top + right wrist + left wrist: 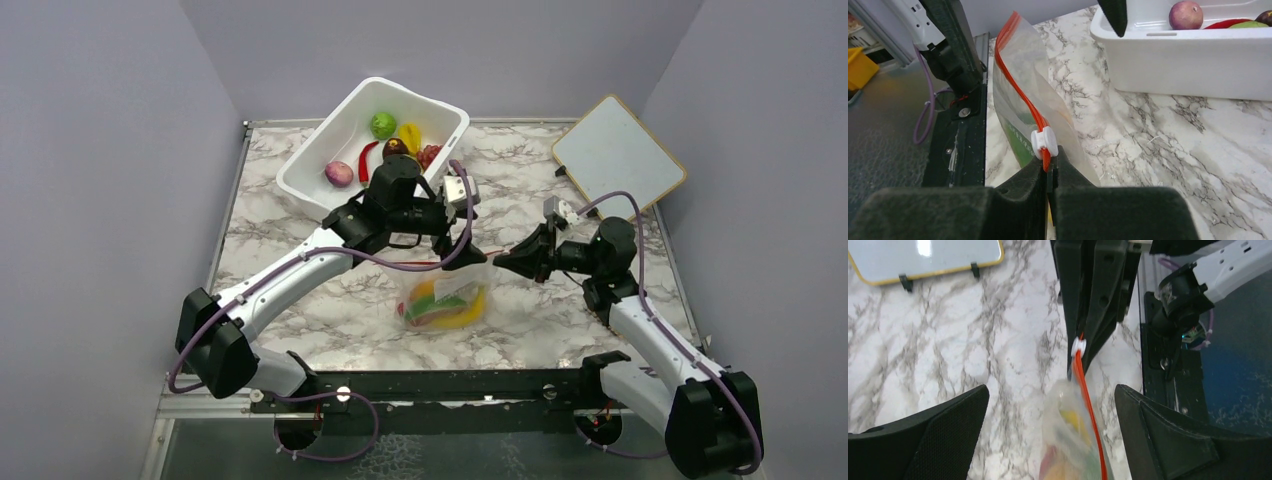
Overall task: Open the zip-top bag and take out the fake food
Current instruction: Unzip the zipper food storage bag at the center of the board.
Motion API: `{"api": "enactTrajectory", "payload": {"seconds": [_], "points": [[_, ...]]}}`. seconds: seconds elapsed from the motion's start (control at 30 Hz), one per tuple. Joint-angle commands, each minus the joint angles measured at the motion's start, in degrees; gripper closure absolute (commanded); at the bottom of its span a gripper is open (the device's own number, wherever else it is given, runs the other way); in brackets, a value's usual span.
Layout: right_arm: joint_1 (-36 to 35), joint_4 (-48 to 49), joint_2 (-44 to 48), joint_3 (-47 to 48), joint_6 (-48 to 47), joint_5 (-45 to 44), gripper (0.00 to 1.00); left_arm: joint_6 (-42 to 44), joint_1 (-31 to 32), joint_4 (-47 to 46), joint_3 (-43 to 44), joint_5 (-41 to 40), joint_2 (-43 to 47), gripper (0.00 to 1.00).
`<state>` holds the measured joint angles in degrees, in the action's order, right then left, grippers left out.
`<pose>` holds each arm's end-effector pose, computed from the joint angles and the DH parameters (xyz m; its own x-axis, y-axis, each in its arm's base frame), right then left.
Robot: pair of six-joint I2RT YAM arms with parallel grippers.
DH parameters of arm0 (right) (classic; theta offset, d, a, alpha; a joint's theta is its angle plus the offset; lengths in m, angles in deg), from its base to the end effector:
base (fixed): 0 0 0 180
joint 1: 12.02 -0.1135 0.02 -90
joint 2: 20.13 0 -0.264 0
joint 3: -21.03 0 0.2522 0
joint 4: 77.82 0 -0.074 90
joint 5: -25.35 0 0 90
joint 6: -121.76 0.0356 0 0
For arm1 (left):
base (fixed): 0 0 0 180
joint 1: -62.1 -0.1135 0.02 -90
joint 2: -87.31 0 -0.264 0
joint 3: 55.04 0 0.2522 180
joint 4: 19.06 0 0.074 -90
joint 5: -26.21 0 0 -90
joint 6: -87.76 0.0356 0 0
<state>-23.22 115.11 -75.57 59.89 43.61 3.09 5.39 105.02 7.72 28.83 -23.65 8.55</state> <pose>0.1891 0.0710 0.2534 -0.2623 0.0274 -0.9646 -0.9459 0.1906 0.2626 0.2142 -0.2305 0.3575 -0.1406 0.2694 -0.9527 0.9867 0.1171 -0.1125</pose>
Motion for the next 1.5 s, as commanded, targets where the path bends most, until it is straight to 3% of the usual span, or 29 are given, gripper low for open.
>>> {"api": "enactTrajectory", "payload": {"seconds": [0.0,0.1,0.2,0.4,0.6,0.73,0.9,1.47], "points": [[-0.3,-6.0,1.4,1.8,-1.1,-1.0,0.99,-2.8,2.5,-16.9,0.5,3.7,-2.4,0.01],[-0.3,-6.2,1.8,1.6,-1.2,-0.9,0.99,-1.7,3.7,-20.0,0.7,4.9,-3.6,0.01],[-0.3,-5.5,1.7,1.4,-1.1,-0.9,0.99,-0.2,4.9,-22.7,-1.0,6.1,-4.2,0.08],[-0.3,-5.9,2.1,1.4,-1.3,-0.8,0.99,0.3,5.3,-17.3,0.7,5.1,-6.7,0.21],[-0.3,-6.7,3.0,1.1,-2.0,-1.1,0.99,-0.9,5.8,-15.6,1.1,4.5,-8.5,0.47],[-0.3,-7.6,3.6,1.1,-3.0,-1.3,0.99,-0.4,5.9,-14.5,1.2,4.4,-8.9,0.53],[-0.3,-8.5,3.8,1.2,-3.5,-2.0,0.99,0.9,6.0,-13.0,1.6,4.4,-8.8,0.70],[-0.3,-9.5,3.7,1.7,-4.5,-1.8,0.99,1.7,6.2,-7.9,4.3,8.3,-11.5,0.80]]}}
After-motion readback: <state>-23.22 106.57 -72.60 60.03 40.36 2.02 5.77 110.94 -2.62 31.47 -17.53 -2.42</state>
